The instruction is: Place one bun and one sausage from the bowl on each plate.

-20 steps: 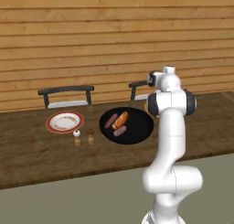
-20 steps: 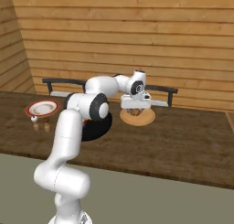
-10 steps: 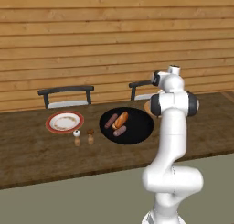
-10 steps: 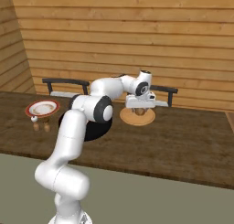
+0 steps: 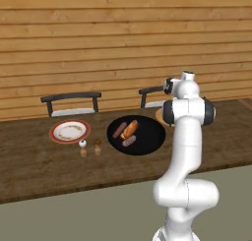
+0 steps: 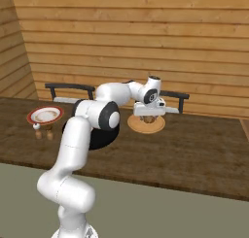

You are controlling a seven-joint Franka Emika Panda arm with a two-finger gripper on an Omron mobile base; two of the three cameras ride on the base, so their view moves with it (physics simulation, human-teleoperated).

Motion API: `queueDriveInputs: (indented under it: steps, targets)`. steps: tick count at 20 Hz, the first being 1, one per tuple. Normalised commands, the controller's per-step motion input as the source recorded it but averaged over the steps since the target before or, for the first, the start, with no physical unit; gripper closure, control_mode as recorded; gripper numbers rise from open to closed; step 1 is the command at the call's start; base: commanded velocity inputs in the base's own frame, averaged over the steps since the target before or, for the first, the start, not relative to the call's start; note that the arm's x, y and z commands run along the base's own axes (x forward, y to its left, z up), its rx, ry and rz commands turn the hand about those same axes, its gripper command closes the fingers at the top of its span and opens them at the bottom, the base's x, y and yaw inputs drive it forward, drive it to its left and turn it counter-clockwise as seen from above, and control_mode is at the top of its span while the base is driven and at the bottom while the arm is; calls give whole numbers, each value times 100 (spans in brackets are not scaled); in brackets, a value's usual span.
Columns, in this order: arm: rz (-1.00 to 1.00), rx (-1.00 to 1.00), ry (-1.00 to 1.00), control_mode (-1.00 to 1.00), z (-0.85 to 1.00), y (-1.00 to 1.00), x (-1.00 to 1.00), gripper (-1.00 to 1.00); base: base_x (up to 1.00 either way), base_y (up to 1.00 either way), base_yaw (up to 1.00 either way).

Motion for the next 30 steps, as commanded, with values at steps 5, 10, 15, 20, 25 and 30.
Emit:
queueDriveInputs:
  steps: [5, 10, 15, 20, 25, 30]
  targets:
    - [0, -2, 1, -100, 4, 0, 0, -100, 0, 0, 0]
    - [0, 0, 1, -100, 26, 13, -9, -100, 0, 0, 0]
    - [0, -3, 0, -100, 52, 86, -55, -100, 0, 0, 0]
    - [0, -6, 2, -100, 25, 100, -55, -100, 0, 0, 0]
    - [0, -1, 0, -100, 0, 100, -49, -100, 0, 0, 0]
    - [0, 0, 3, -100, 0, 100, -29, -100, 0, 0, 0]
